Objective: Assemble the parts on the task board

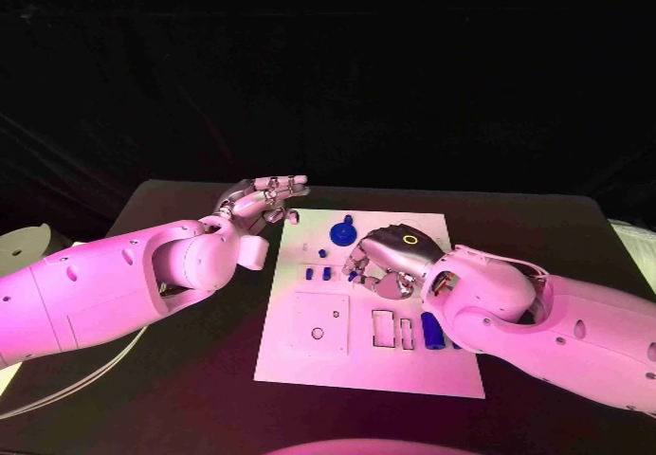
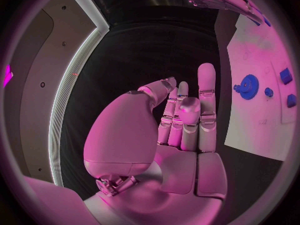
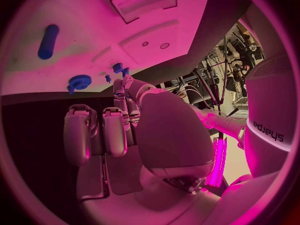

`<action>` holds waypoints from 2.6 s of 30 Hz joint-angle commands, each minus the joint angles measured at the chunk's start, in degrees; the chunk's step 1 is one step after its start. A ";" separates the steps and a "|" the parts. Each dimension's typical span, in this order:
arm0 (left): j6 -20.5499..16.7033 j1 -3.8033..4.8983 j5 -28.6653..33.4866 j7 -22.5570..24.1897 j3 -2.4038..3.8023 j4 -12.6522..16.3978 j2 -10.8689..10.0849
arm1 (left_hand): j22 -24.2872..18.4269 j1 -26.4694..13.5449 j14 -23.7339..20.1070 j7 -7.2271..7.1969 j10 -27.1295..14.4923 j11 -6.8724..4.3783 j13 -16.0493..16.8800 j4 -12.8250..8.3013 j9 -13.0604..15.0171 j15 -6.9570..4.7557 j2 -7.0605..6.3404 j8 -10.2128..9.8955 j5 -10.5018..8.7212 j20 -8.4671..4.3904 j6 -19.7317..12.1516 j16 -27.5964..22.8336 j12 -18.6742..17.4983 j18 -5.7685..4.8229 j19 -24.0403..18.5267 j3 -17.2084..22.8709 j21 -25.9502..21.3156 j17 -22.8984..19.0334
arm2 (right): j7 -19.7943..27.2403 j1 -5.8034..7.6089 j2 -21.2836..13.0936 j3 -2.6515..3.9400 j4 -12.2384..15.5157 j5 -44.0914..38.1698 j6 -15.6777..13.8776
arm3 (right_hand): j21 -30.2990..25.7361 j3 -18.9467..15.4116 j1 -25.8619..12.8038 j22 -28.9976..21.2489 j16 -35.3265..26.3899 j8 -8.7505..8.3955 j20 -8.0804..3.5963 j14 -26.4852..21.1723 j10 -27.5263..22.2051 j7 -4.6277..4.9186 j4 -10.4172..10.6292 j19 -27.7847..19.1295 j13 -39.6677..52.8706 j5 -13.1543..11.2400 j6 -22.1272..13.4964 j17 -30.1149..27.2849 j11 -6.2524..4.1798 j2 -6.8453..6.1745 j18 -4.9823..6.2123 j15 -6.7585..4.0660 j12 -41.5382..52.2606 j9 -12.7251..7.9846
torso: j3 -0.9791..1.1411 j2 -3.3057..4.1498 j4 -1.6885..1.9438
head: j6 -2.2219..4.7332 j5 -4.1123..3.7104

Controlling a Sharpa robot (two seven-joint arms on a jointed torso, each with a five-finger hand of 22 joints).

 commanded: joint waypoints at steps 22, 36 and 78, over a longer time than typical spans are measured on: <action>1.18 0.01 0.22 -0.07 0.01 0.40 0.22 | -0.10 0.13 -0.37 -0.02 -0.57 0.12 -0.04 -0.21 -0.10 0.14 0.40 0.05 -0.17 0.08 -0.08 -0.25 0.20 0.59 -0.30 -0.28 -0.37 -0.09 | 2.21 -4.01 4.10 -1.00 -3.10 0.18 4.52 | 0.11 0.54 -0.65 0.34 0.23 0.26 0.21 3.82 0.24 0.56 -0.19 0.15 0.01 0.34 -0.12 2.19 0.15 -0.22 0.72 0.27 -0.38 0.05 | 0.11 0.01 -0.04 | -1.16 1.29; 1.34 0.01 0.22 -0.18 0.00 0.43 0.21 | -0.10 0.13 -0.37 -0.02 -0.57 0.12 -0.04 -0.21 -0.10 0.14 0.40 0.05 -0.17 0.08 -0.08 -0.25 0.20 0.59 -0.30 -0.28 -0.37 -0.09 | 1.56 -4.13 4.71 -1.21 -3.82 -0.33 5.65 | 0.11 0.53 -0.97 0.34 0.25 0.23 0.32 3.81 0.23 0.67 -0.24 0.14 0.01 0.30 -0.11 2.21 0.27 -0.28 0.72 0.39 -0.39 0.08 | 0.04 -0.01 -0.02 | -1.28 1.21; 1.36 0.03 0.22 -0.61 -0.02 0.39 -0.10 | -0.14 0.12 -0.54 0.02 -0.82 0.18 -0.07 -0.34 -0.10 0.20 0.48 0.02 -0.20 0.12 -0.16 -0.32 0.33 0.58 -0.39 -0.44 -0.43 -0.36 | -0.88 -4.20 3.05 -1.55 -2.20 -1.77 -0.13 | -1.61 -5.12 -5.49 -2.04 -0.98 -0.23 2.66 3.24 -12.81 2.40 0.23 -1.03 -0.18 0.05 -8.73 0.09 3.02 -3.85 1.30 2.77 -0.01 -1.62 | 0.11 -0.03 -0.06 | -0.94 0.78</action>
